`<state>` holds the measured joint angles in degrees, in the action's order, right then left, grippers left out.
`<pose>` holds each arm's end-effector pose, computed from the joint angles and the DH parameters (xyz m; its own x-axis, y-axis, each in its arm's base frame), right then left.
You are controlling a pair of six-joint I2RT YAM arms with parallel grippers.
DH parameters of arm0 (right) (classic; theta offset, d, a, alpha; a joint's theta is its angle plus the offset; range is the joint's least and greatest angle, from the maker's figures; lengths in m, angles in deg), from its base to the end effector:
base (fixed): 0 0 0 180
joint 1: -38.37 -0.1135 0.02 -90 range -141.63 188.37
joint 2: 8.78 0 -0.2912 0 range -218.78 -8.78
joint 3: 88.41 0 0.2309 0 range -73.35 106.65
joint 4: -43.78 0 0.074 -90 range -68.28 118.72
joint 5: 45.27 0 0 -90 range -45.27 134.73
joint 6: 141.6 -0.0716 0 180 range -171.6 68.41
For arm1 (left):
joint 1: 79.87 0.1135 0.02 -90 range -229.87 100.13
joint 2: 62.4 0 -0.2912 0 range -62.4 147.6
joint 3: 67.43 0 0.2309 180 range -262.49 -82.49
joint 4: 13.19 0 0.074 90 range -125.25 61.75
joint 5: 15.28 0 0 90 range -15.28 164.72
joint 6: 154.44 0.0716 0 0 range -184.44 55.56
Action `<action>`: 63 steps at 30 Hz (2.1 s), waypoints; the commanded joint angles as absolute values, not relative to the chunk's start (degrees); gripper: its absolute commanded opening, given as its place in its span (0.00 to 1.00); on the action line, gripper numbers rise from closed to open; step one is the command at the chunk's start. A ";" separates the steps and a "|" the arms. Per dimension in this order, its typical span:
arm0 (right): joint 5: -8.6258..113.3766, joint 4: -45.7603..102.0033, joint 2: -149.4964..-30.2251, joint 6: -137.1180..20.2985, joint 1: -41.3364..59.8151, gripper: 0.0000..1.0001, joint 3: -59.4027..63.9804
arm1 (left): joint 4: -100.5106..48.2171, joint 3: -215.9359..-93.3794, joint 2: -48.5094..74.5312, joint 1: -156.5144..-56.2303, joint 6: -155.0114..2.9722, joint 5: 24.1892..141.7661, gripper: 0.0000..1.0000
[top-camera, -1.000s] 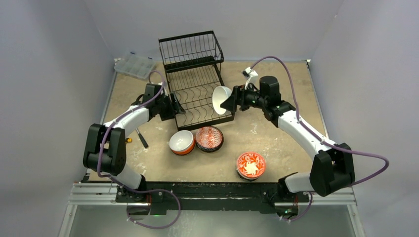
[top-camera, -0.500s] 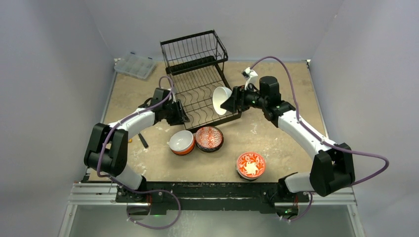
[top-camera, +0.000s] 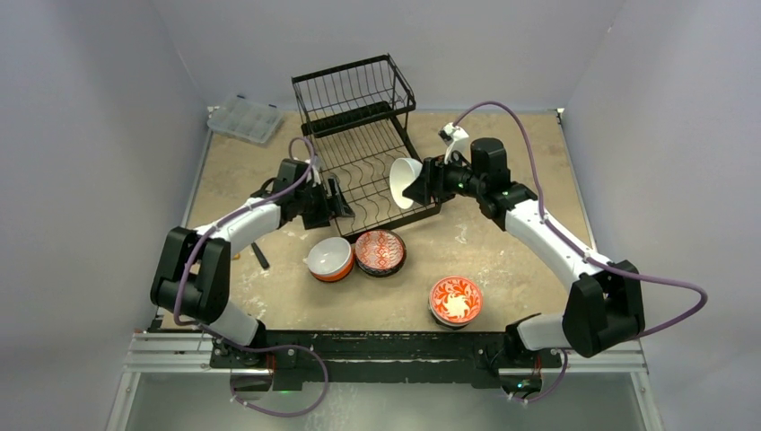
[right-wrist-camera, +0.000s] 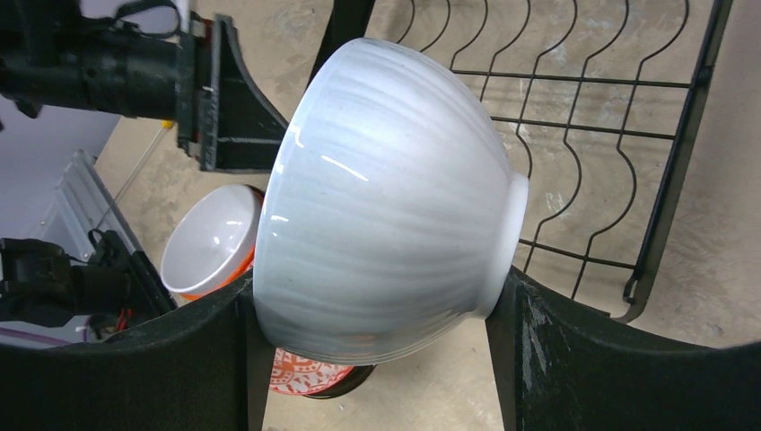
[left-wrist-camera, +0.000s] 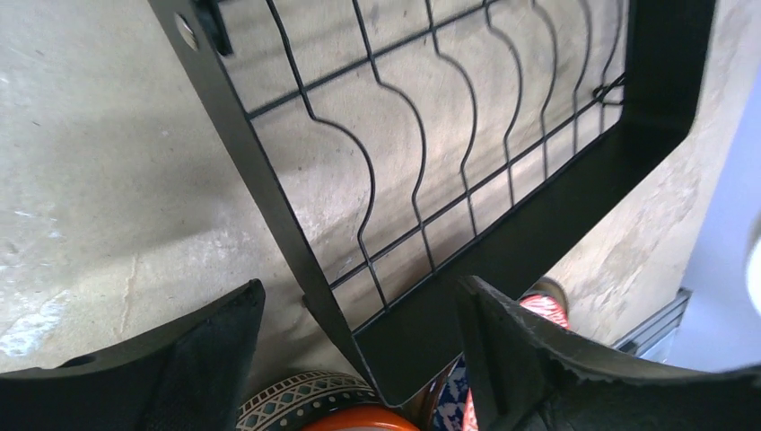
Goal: Load the bowls into the dish rack
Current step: Move the dish rack to the center of the board, then place the bowl in the dish rack.
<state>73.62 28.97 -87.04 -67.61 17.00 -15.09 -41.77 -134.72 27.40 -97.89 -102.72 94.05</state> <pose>0.2849 0.1486 0.3325 -0.5073 0.0608 -0.8596 -0.6269 0.6584 0.4165 0.2981 -0.1219 0.2061 -0.8842 -0.3271 -0.3335 -0.0741 0.8030 -0.5913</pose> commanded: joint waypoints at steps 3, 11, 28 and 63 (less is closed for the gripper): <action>70.33 30.16 -85.82 -64.60 17.01 0.00 -9.88 | -34.62 -132.80 20.82 -90.75 -104.31 95.61 0.86; 67.35 30.00 -89.94 -64.10 15.17 0.00 -7.49 | -33.48 -128.94 12.50 -82.75 -103.18 94.19 0.99; 54.74 32.56 -104.30 -64.42 4.91 0.00 3.38 | -36.31 -133.84 7.13 -79.87 -96.21 89.20 0.99; 36.63 38.77 -125.03 -62.52 -4.10 0.00 20.16 | -42.81 -132.53 9.32 -79.96 -89.75 90.44 0.96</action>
<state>41.12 32.71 -125.62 -63.93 -3.28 15.95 -43.87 -133.14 9.81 -80.15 -90.74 89.52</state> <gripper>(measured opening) 0.748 0.966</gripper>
